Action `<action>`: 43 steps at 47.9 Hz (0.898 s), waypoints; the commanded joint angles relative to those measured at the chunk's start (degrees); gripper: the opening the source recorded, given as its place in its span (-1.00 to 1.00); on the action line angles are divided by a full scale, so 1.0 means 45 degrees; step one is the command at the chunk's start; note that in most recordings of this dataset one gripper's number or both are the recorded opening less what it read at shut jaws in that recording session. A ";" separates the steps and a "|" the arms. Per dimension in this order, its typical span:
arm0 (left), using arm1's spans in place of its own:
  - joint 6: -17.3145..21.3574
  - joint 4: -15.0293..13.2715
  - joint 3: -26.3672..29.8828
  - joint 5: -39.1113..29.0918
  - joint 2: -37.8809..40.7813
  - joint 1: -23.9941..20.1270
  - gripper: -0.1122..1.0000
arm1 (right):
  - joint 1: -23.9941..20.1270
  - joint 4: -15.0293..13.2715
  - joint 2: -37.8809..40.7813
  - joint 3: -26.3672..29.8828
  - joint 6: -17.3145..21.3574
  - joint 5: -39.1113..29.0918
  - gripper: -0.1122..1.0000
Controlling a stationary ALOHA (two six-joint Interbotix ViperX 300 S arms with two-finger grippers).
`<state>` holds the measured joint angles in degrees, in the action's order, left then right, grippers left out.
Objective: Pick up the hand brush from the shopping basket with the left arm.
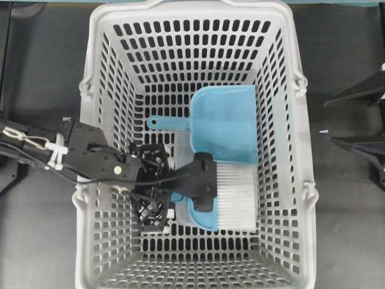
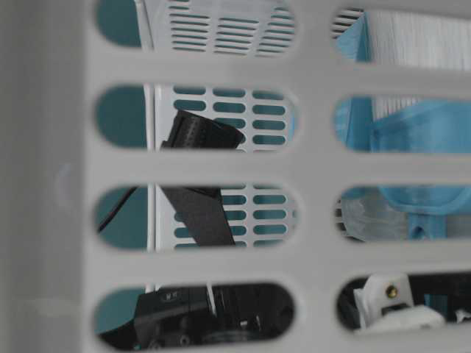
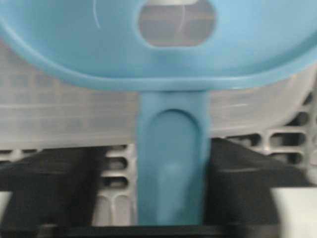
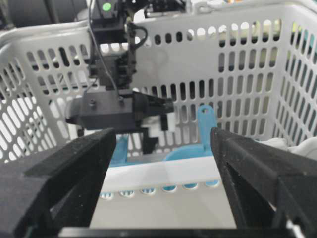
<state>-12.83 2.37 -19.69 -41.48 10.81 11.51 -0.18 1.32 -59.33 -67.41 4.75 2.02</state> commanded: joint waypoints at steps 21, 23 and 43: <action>0.0020 0.0039 0.0996 -0.0859 -0.1504 0.0352 -0.38 | -0.0020 0.0098 0.0098 0.0039 0.0020 0.0059 0.53; 0.0020 0.0039 0.1270 -0.1328 -0.1875 0.0352 -0.38 | -0.0020 0.0098 0.0098 0.0039 0.0020 0.0078 0.53; -0.0020 0.0039 0.5039 -0.6387 -0.4082 0.0098 -0.38 | -0.0020 0.0098 0.0078 0.0039 0.0020 0.0156 0.53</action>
<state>-12.83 2.37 -0.09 -68.12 -6.24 12.39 -0.18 1.49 -59.33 -67.59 4.75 2.11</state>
